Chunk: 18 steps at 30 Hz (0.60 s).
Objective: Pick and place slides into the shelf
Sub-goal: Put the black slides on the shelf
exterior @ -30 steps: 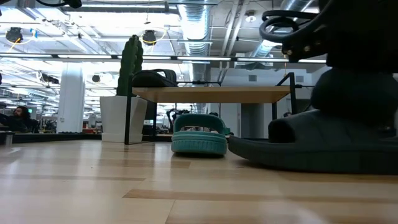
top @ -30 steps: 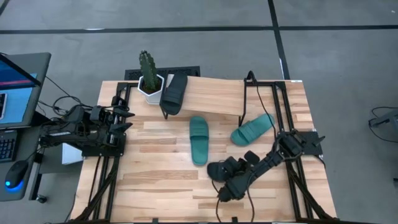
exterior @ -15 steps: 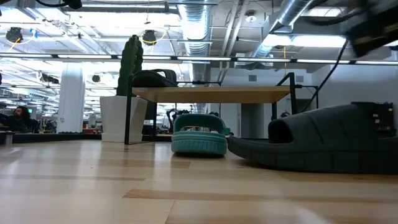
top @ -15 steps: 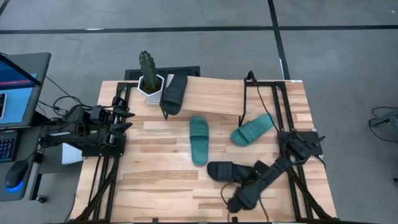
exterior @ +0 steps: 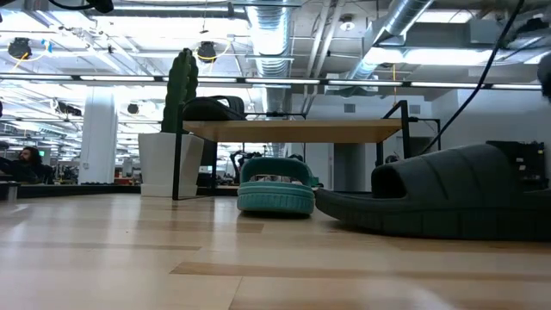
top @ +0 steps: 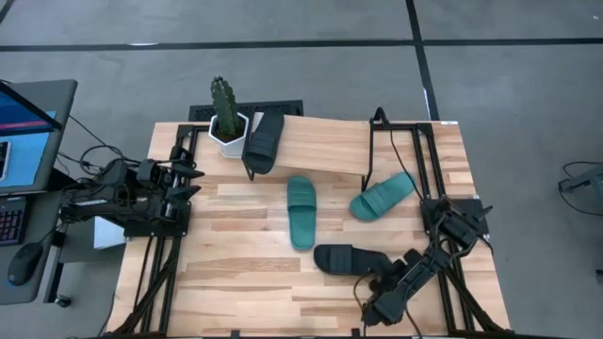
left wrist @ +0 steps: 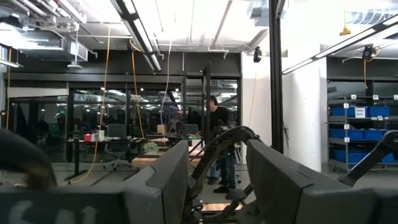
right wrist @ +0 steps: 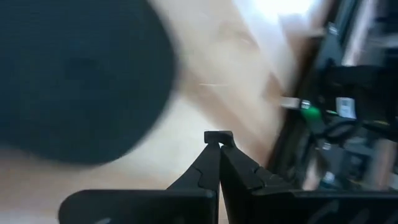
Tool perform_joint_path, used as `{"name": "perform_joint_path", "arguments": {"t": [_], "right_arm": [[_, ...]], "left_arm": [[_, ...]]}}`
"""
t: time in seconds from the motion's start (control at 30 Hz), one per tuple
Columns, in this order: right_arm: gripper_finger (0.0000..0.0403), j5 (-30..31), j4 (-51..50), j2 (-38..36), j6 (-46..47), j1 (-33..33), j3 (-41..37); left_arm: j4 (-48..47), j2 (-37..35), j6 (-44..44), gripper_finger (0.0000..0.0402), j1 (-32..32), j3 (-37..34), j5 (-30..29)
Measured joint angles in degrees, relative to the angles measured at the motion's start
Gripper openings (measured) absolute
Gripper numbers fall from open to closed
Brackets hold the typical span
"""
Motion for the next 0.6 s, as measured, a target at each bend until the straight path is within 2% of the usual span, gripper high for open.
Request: {"name": "perform_joint_path", "arguments": {"t": [0.13,0.3,0.43,0.6], "right_arm": [[0.0,-3.48,0.02,0.04,0.07,-1.02,-6.7],[0.0,-3.9,0.2,-0.13,0.0,-3.27,-12.1],[0.0,-2.64,0.44,-0.31,-0.75,-5.74,-14.55],[0.0,1.91,-0.43,-0.18,-2.01,-8.76,-15.55]], "left_arm": [[0.02,-0.01,-0.28,0.0151,0.0,-0.01,0.02],[0.0,0.01,-0.3,0.0151,0.02,0.0,0.02],[0.01,0.01,-0.3,0.0151,0.02,0.0,0.02],[0.0,0.01,-0.32,0.0151,0.02,-0.02,0.04]]}}
